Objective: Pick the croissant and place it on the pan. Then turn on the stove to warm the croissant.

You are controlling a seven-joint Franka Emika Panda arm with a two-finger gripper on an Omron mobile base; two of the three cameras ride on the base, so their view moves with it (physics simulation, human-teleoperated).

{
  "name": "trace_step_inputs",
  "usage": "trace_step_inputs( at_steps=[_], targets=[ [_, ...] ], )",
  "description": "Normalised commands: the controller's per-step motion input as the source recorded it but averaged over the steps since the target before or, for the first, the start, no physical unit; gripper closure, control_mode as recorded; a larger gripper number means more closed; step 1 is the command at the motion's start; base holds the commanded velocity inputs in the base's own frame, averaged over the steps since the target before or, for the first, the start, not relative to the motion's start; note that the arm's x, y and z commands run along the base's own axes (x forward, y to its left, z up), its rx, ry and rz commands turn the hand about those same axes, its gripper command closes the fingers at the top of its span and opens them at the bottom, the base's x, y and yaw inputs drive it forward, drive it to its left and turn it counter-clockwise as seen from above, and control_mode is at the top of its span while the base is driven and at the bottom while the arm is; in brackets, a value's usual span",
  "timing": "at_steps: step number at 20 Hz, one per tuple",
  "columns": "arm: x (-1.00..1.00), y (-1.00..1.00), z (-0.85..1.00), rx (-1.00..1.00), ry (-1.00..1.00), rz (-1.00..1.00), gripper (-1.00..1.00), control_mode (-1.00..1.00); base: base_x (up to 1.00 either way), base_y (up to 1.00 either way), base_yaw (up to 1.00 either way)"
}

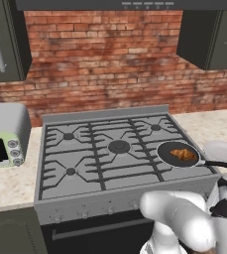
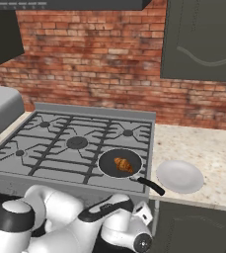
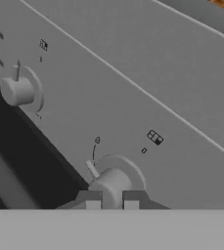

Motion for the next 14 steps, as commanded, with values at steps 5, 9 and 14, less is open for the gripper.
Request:
trace_step_inputs(
  at_steps=[5, 9, 14],
  targets=[
    [0.05, 0.00, 0.28, -0.06, -0.10, 0.26, 1.00, -1.00, 0.00, 0.00, 0.00],
    [-0.38, -0.06, 0.55, 0.00, -0.12, 0.14, 1.00, -1.00, 0.00, 0.00, 0.00],
    [-0.98, -0.32, 0.59, 0.00, -0.12, 0.02, 1.00, -1.00, 0.00, 0.00, 0.00]
  ],
)
